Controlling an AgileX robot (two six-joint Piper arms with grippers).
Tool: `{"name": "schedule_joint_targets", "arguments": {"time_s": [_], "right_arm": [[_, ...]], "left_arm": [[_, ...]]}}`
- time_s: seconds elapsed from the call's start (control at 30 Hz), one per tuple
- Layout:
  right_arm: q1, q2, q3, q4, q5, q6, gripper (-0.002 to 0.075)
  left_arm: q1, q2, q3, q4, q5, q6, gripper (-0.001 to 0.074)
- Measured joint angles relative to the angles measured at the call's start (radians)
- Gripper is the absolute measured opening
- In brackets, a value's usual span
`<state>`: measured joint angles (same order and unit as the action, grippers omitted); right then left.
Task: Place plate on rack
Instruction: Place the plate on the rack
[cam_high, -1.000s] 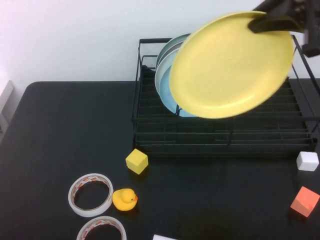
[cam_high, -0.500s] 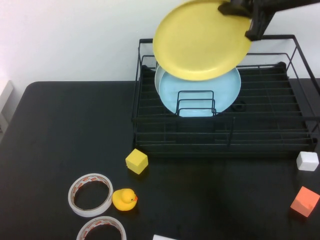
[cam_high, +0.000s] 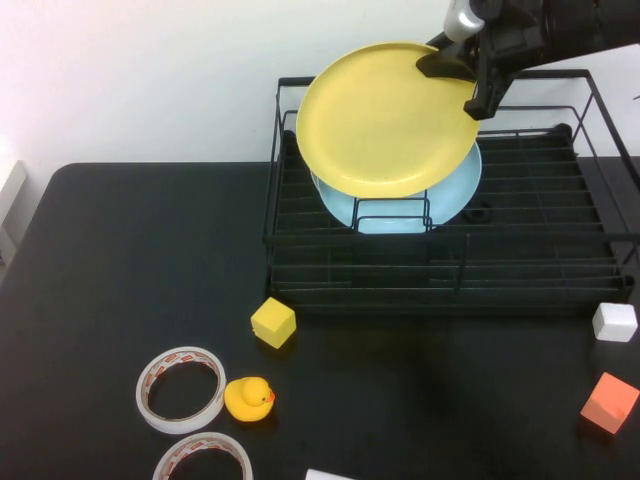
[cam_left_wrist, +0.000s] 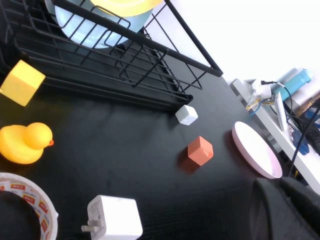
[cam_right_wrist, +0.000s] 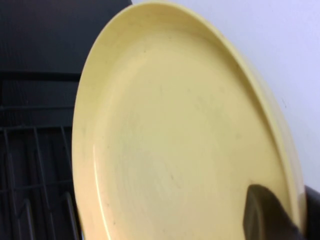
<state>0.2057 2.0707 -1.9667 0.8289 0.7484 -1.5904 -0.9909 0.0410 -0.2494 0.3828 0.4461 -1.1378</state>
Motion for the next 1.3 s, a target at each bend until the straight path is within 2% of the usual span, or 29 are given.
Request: {"name": "schedule_joint_targets", "arguments": {"time_s": [1.07,1.17,1.3], "right_arm": [[0.001,0.018,0.000,-0.097,0.037,0.001,0.0085],[0.001,0.018,0.000,-0.101,0.037,0.023,0.0115],[0.001,0.018,0.000,-0.103,0.030,0.047,0.0265]], "left_arm": [[0.000,0.000,0.000,0.019,0.000,-0.033,0.0000],[0.000,0.000,0.000,0.019,0.000,-0.045,0.0000],[0.000,0.000,0.000,0.019,0.000,-0.045,0.0000]]}}
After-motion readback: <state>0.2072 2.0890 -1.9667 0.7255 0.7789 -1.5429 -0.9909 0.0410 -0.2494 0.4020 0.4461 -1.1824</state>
